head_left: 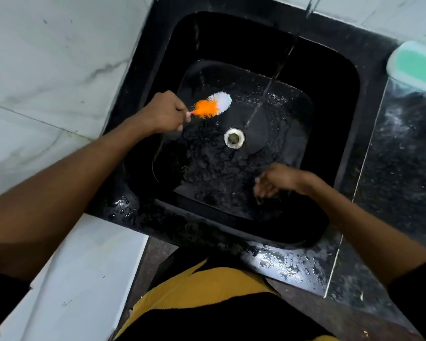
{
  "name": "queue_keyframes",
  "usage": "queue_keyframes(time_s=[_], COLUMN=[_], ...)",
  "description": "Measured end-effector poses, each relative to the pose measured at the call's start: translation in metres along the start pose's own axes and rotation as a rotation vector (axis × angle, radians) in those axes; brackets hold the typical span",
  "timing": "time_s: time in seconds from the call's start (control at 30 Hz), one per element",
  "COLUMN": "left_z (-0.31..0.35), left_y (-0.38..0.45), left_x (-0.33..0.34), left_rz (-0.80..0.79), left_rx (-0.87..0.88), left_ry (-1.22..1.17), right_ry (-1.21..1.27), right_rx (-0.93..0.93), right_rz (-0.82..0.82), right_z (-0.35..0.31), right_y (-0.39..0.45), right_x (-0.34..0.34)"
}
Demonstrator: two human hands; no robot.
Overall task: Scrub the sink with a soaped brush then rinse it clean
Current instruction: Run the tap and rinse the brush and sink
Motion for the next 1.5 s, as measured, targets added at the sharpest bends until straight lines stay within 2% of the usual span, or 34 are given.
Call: queue_keyframes(time_s=[0.1,0.2,0.27,0.33,0.43,0.5,0.57,0.63,0.77,0.83,0.87,0.9,0.97,1.0,1.13,1.27,1.33,1.37,1.5], left_z=[0.004,0.008,0.010,0.010,0.011,0.012,0.014,0.015,0.019,0.021,0.021,0.021,0.017,0.015,0.007,-0.001,-0.004,-0.005,-0.012], left_y=[-0.001,-0.004,-0.006,-0.006,-0.005,-0.004,-0.001,0.002,0.005,0.006,0.007,0.008,0.008,0.007,0.002,-0.009,-0.016,-0.018,-0.020], left_x=[0.004,0.007,0.009,0.010,0.013,0.015,0.016,0.017,0.024,0.027,0.030,0.032,0.036,0.036,0.031,0.020,0.018,0.019,0.026], left_rz=[-0.014,-0.022,-0.023,-0.025,-0.033,-0.032,-0.024,-0.019,-0.042,-0.048,-0.054,-0.062,-0.081,-0.086,-0.048,0.008,0.021,0.024,0.020], left_rx=[0.010,0.015,0.014,0.017,0.026,0.032,0.031,0.033,0.060,0.067,0.065,0.061,0.047,0.041,0.007,-0.025,-0.013,-0.011,-0.031], left_ry=[0.000,-0.006,-0.005,-0.004,-0.002,-0.001,-0.014,-0.021,-0.010,-0.015,-0.018,-0.022,-0.037,-0.044,-0.092,-0.165,-0.183,-0.189,-0.205], right_ry=[0.350,0.940,1.227,1.376,1.414,1.297,1.033,0.576,-0.638,-1.030,-1.126,-1.046,-0.548,-0.321,0.761,1.573,1.767,1.785,1.775], right_rx=[-0.104,-0.224,-0.282,-0.309,-0.350,-0.389,-0.380,-0.306,-0.002,0.063,0.044,0.001,-0.091,-0.151,-0.264,-0.276,-0.278,-0.284,-0.365], right_rz=[0.244,0.286,0.307,0.342,0.325,0.212,0.099,0.011,-0.192,-0.279,-0.250,-0.129,0.181,0.276,0.419,0.523,0.577,0.580,0.437], right_z=[-0.047,-0.098,-0.126,-0.145,-0.158,-0.159,-0.145,-0.108,-0.005,0.012,0.007,-0.006,-0.031,-0.045,-0.082,-0.114,-0.126,-0.130,-0.144], right_y=[0.016,0.026,0.034,0.040,0.040,0.029,0.013,-0.004,-0.038,-0.044,-0.041,-0.038,-0.029,-0.025,0.004,0.037,0.047,0.050,0.050], right_x=[-0.039,-0.055,-0.066,-0.075,-0.088,-0.093,-0.087,-0.069,-0.026,-0.020,-0.025,-0.035,-0.062,-0.070,-0.067,-0.067,-0.071,-0.073,-0.080])
Point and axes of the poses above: each hand's wrist, its own y-axis towards the middle knuckle, its own x-axis out of the palm, z = x × y, the point moved 9 cm from there along y, towards the middle knuckle, and after that the axes turned 12 degrees about -x, right-handed, at the moved point
